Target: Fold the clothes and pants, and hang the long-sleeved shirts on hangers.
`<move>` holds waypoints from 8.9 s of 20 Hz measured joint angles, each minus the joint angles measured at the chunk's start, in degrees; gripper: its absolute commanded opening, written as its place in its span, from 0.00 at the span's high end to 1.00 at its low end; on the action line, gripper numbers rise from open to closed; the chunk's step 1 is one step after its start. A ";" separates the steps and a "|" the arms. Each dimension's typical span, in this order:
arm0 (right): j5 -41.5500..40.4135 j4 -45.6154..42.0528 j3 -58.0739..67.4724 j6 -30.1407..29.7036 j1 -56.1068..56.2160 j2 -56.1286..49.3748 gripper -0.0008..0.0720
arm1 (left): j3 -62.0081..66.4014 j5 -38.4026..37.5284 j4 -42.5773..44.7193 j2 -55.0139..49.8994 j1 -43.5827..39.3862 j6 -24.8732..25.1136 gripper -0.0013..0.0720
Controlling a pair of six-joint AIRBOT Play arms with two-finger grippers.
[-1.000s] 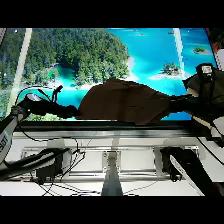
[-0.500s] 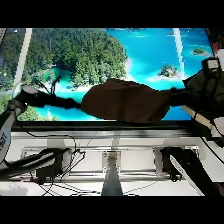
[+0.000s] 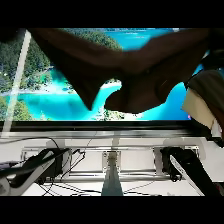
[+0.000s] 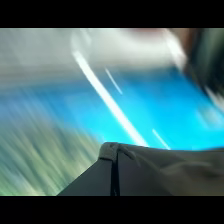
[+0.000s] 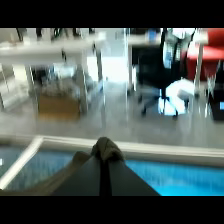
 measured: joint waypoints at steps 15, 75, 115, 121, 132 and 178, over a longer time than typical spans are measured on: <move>19.02 11.61 15.19 -0.11 0.00 -0.46 0.97 | -0.96 8.15 27.80 19.98 13.66 -14.71 0.97; 35.52 46.58 -40.57 -29.07 -18.53 -31.61 0.48 | -40.37 -8.00 37.35 -20.44 15.63 -12.68 0.27; 44.35 61.90 -39.19 -62.69 -18.53 -35.85 0.48 | -41.42 -1.40 30.32 -28.50 5.88 -11.17 0.96; 45.86 53.00 -38.60 -54.36 -18.53 -35.85 0.48 | -41.40 -1.38 30.36 -28.50 5.88 -11.17 0.96; 40.28 53.46 -38.84 -47.04 -18.53 -36.50 0.62 | -41.40 -1.38 30.38 -28.50 5.88 -11.19 0.96; 24.46 54.80 -41.42 -33.99 -5.40 -34.69 0.72 | -36.54 -6.03 28.94 -15.23 5.88 -11.37 0.96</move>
